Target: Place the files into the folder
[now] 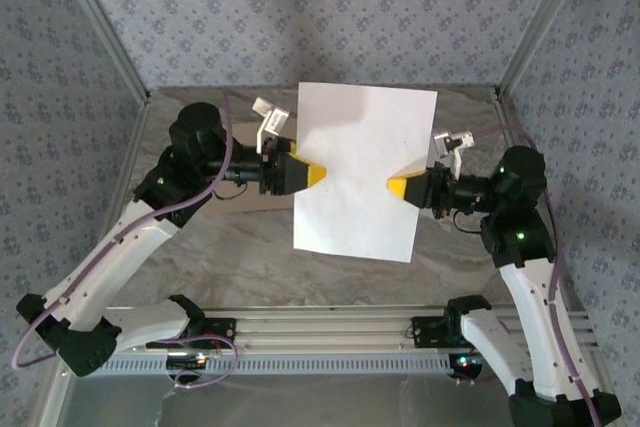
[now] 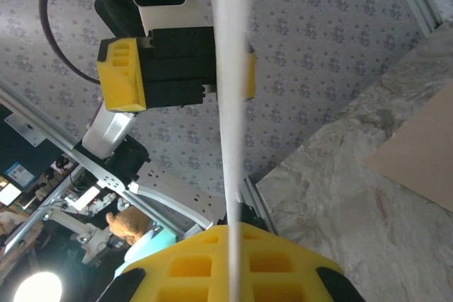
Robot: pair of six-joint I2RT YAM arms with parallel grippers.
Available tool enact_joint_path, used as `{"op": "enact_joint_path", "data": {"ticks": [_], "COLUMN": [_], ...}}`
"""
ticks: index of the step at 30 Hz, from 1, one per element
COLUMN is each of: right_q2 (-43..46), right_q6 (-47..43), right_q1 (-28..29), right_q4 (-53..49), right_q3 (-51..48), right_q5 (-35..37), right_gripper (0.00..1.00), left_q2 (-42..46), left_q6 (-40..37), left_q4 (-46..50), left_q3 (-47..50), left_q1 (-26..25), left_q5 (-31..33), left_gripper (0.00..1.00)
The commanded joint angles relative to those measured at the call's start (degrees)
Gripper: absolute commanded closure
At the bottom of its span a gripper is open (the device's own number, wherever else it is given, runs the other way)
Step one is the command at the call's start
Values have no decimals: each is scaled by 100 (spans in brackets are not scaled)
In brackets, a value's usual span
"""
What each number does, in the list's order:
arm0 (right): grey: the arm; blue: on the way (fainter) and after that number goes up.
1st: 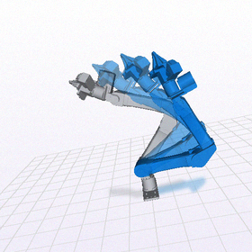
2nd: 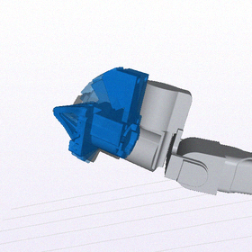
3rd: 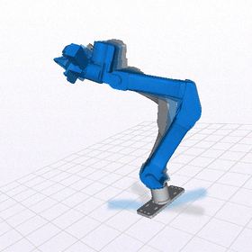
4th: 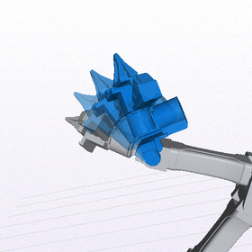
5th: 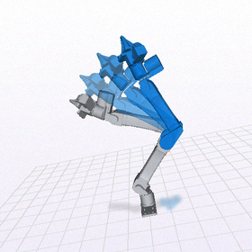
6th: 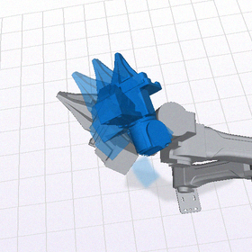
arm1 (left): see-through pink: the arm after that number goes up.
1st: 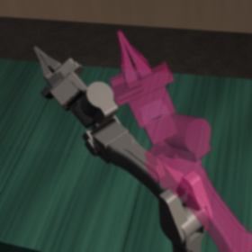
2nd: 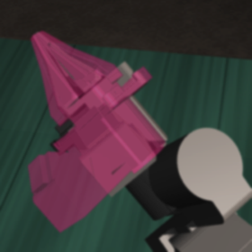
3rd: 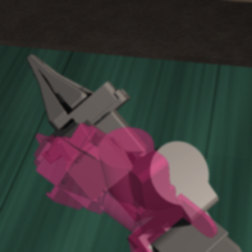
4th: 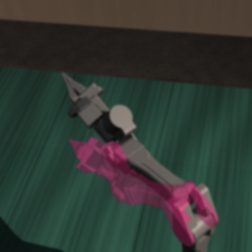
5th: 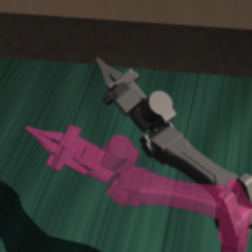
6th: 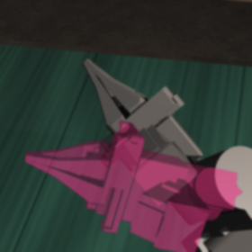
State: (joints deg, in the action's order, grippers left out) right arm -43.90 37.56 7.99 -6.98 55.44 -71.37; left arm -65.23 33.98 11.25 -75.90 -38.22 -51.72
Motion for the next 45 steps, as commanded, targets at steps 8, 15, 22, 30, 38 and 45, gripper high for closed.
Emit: {"op": "enact_joint_path", "data": {"ticks": [8,15,22,30,38,45], "right_q2": [-156,-549,-636,-619,-589,-588], "right_q6": [-1084,-1685,-2022,-2086,-2039,-1998], "right_q1": [-712,-1097,-1355,-1712,-1862,-1929], "right_q4": [-2076,-3941,-4962,-5227,-5219,-5205], "right_q3": [617,1233,1918,2164,2252,2217], "right_q5": [952,2282,3401,3789,3841,3824], "right_gripper": [100,100,100,100,100,100], "left_q2": [-559,-1780,-3552,-5324,-5852,-5689], "left_q6": [-667,-791,-610,-665,-339,-17], "left_q4": [1349,1306,1206,1614,1491,1191], "left_q3": [-323,-289,-744,-1859,-1968,-1318], "left_q1": [671,735,541,31,-165,-274], "left_q5": [2022,3062,3618,4256,4355,4170], "left_gripper": [13,13,18,21,22,23]}}
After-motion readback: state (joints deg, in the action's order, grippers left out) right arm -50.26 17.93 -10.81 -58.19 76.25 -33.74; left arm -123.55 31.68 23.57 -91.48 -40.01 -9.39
